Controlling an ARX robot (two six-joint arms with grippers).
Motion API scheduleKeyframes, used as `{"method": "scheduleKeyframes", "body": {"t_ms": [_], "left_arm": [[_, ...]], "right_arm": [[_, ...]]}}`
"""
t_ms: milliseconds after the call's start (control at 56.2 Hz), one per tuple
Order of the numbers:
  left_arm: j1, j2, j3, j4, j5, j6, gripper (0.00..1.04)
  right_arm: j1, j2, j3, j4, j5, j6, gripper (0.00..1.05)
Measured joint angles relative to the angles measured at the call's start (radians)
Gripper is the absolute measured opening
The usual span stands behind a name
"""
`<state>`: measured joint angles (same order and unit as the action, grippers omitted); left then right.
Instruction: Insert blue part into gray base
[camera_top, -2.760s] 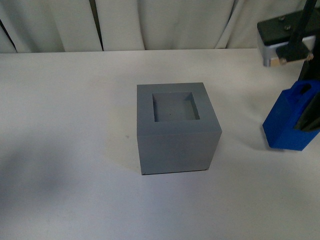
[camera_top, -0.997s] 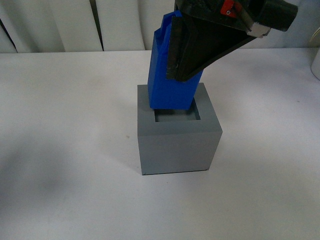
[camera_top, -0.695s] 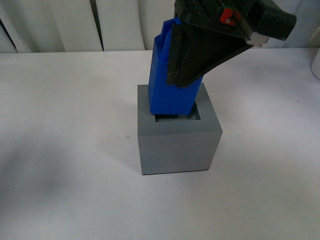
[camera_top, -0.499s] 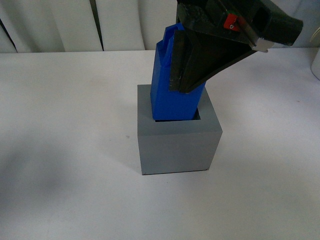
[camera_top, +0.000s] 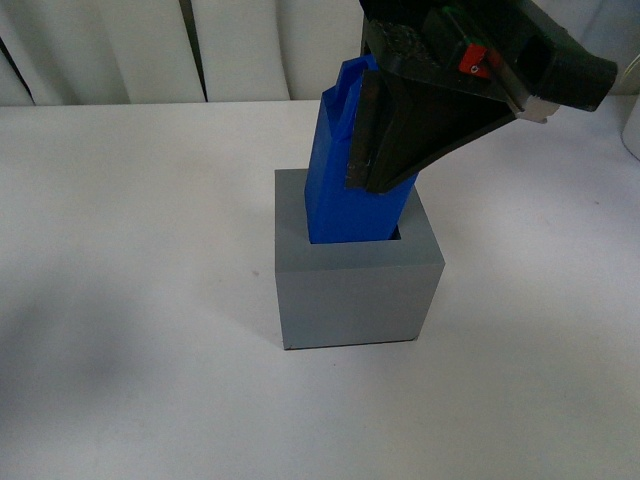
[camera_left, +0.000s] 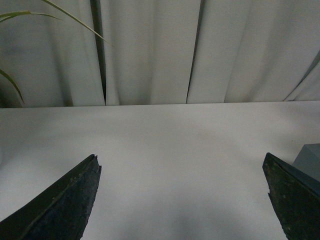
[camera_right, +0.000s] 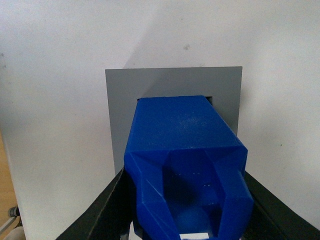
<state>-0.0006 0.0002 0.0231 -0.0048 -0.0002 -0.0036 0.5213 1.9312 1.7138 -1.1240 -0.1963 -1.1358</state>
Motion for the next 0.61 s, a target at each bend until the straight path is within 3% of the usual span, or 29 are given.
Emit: {"method": "scheduleKeyframes", "body": {"t_ms": [605], "left_arm": [[0.0, 0.0, 0.0, 0.0, 0.0, 0.0, 0.99]], "right_arm": [[-0.012, -0.001, -0.01, 0.0, 0.024, -0.008, 0.47]]}}
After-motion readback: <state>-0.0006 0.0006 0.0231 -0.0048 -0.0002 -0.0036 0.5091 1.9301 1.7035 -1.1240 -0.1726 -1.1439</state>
